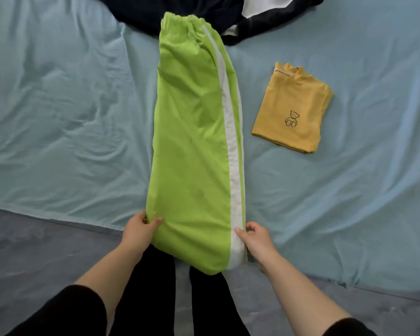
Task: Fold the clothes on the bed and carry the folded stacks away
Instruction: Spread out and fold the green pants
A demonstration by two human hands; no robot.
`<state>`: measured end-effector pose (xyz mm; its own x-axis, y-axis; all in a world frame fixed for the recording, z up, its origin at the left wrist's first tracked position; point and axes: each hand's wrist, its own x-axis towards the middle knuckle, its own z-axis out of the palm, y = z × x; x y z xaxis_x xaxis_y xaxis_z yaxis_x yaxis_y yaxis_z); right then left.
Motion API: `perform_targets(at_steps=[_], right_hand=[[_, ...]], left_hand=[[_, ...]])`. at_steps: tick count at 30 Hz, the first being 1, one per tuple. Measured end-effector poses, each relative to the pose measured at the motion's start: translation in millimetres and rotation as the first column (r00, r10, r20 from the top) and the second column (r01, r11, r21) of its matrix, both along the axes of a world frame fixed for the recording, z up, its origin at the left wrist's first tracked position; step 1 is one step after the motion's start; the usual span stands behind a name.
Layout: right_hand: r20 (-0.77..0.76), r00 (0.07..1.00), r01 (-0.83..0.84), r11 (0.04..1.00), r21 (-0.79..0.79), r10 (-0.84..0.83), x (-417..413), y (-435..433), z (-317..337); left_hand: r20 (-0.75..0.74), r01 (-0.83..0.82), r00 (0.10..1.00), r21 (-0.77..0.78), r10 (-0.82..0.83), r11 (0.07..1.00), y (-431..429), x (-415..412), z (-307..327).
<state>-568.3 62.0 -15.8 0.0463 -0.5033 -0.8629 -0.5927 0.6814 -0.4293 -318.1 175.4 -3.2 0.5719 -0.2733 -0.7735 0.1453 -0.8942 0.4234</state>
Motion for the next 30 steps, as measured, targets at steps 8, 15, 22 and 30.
perform_targets(at_steps=[8, 15, 22, 30], right_hand=[[0.094, 0.991, 0.113, 0.961, -0.251, -0.092, 86, -113, -7], [0.012, 1.0, -0.002, 0.876, -0.483, 0.009, 134, -175, -21], [-0.047, 0.991, 0.099, 0.915, -0.391, -0.128, 103, -187, -22], [-0.249, 0.942, -0.336, 0.673, -0.659, 0.226, 153, -231, -6]], left_hand=[[-0.025, -0.148, 0.989, -0.219, 0.146, 0.964, -99, 56, -3], [-0.246, -0.424, 0.904, -0.406, 0.35, 0.809, -158, 84, -4], [-0.293, -0.485, 0.867, -0.308, 0.403, 0.819, -131, 99, -7], [-0.211, -0.223, 0.966, -0.404, 0.146, 0.887, -198, 117, -10]])
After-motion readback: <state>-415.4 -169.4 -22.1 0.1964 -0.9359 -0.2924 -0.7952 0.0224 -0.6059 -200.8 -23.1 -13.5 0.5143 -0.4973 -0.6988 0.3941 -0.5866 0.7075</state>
